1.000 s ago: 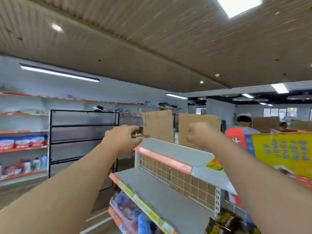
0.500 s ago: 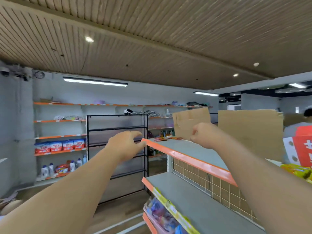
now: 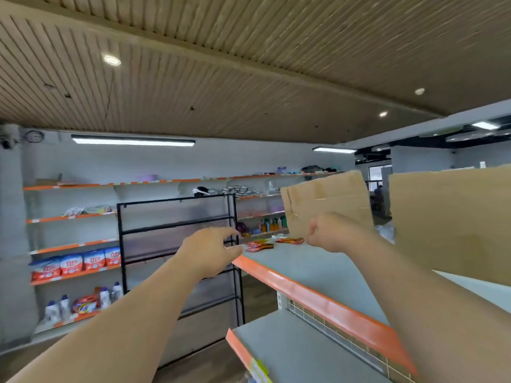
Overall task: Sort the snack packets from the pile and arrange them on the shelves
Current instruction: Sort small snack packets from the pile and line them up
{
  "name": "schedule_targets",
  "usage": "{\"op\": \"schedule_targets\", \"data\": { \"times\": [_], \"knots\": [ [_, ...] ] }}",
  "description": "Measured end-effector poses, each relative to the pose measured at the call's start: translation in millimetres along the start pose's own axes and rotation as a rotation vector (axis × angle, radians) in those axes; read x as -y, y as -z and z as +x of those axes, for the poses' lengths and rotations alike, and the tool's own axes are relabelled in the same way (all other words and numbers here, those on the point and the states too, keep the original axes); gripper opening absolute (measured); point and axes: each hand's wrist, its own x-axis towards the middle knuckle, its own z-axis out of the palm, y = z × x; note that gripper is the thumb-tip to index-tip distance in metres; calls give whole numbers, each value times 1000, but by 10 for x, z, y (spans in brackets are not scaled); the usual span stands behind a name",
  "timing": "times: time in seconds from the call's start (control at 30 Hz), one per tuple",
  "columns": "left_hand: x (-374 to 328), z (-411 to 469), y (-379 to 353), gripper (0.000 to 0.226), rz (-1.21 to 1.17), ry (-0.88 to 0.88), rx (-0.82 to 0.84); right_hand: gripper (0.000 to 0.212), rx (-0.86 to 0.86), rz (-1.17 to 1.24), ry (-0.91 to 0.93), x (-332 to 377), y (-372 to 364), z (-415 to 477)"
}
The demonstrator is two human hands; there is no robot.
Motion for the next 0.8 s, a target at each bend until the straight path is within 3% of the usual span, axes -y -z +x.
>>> {"op": "schedule_targets", "data": {
  "times": [0.23,0.6,0.8],
  "knots": [
    [170,1066,-604,52,-52,-54,56,17,58,-55,-49,-247,-325,1131],
    [653,2198,-1338,46,-106,-87,204,20,113,-129,-121,-443,-760,2162],
    [933,3101,-1715,50,-78,-208,286,22,137,-220,-221,-498,-1005,2806]
  ]
}}
